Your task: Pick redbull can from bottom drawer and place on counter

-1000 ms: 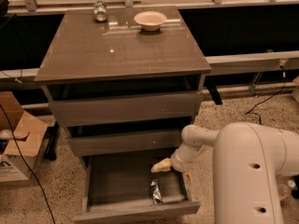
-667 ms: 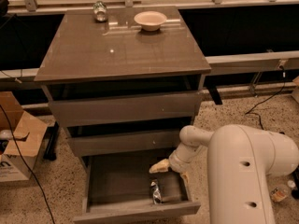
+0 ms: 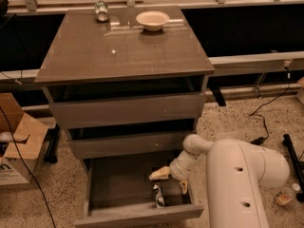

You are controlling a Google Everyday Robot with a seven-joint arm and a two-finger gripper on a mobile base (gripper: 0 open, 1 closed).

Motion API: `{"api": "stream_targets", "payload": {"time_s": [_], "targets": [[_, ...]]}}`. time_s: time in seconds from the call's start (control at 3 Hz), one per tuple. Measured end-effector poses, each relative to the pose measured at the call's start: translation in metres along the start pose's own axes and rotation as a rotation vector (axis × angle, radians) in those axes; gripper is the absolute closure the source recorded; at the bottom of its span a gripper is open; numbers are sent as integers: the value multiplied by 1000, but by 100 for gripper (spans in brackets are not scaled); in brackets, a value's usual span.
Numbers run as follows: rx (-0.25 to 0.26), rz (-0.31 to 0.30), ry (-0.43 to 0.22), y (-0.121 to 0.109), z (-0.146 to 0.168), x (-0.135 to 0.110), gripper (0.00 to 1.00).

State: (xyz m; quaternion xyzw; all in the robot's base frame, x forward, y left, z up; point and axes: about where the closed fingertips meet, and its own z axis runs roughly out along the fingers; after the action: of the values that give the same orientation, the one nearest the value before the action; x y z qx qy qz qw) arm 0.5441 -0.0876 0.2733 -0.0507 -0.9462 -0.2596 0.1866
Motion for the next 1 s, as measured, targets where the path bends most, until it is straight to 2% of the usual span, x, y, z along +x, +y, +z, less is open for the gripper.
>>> {"api": "stream_targets", "payload": {"time_s": [0.33, 0.67, 1.0], "targets": [[-48, 17, 33, -9, 25, -6, 0], [-61, 59, 70, -21, 55, -16, 0], [-59, 129, 113, -34, 99, -30, 0]]}}
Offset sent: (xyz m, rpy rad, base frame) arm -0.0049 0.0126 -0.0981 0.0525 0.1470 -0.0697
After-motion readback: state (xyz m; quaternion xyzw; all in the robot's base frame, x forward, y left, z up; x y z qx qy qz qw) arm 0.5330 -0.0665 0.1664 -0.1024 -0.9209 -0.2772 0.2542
